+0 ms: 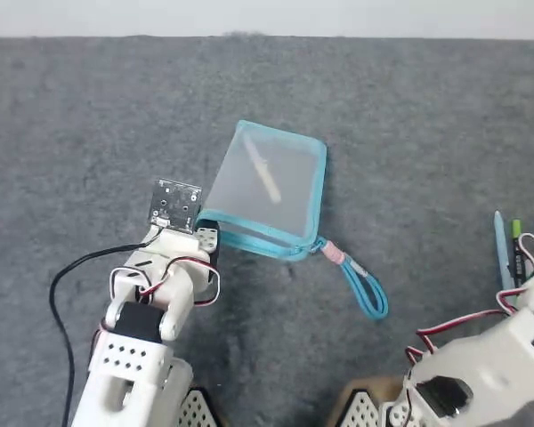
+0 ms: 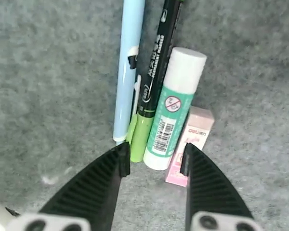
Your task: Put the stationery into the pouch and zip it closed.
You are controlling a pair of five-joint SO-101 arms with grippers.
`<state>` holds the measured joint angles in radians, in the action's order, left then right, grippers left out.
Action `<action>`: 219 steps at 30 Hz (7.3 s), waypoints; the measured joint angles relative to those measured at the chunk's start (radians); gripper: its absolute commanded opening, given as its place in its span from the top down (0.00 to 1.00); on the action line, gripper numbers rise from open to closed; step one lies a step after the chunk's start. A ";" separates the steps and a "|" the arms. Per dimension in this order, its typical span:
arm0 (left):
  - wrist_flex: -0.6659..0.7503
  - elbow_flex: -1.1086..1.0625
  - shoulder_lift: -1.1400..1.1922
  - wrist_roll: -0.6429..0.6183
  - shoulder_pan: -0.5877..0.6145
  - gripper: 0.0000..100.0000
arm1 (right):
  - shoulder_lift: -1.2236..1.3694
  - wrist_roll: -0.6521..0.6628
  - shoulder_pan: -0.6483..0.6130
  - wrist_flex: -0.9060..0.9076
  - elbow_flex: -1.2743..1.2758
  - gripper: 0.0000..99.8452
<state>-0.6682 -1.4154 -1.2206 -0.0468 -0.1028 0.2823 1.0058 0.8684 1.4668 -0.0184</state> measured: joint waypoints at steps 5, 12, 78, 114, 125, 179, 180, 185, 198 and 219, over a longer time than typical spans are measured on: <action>0.000 0.000 0.000 0.000 0.000 0.99 | 0.000 0.006 -0.086 0.025 0.012 0.82; 0.000 0.000 0.000 0.000 0.000 0.99 | 0.000 -0.063 -0.192 0.003 0.020 0.82; 0.000 -0.018 0.000 0.000 0.000 0.99 | -0.996 -0.417 -1.045 0.285 0.462 0.99; 0.048 -0.018 0.000 0.000 -0.003 0.99 | -0.919 -0.519 -1.622 0.285 0.439 0.99; 0.048 -0.018 0.000 0.000 -0.006 0.99 | -0.638 -0.598 -1.479 0.285 0.287 0.99; 0.066 -0.038 0.000 -0.032 -0.048 0.99 | -0.591 -0.710 -1.327 0.273 0.008 0.82; 0.063 -0.038 0.000 -0.017 -0.078 0.99 | -0.595 -0.710 -1.318 0.249 0.060 0.82; 0.018 0.041 0.002 -0.064 0.057 0.99 | -0.661 -0.674 -1.286 0.141 0.296 0.82; 0.017 0.038 0.000 -0.041 0.072 0.99 | -0.738 -0.618 -1.171 0.077 0.417 0.82; -0.026 0.012 0.000 0.077 -0.120 0.99 | -0.738 -0.523 -0.993 0.153 0.423 0.82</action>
<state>-0.6943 -1.4032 -1.2206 0.0299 -0.2225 -0.4557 0.4826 -0.1243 1.6203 0.4051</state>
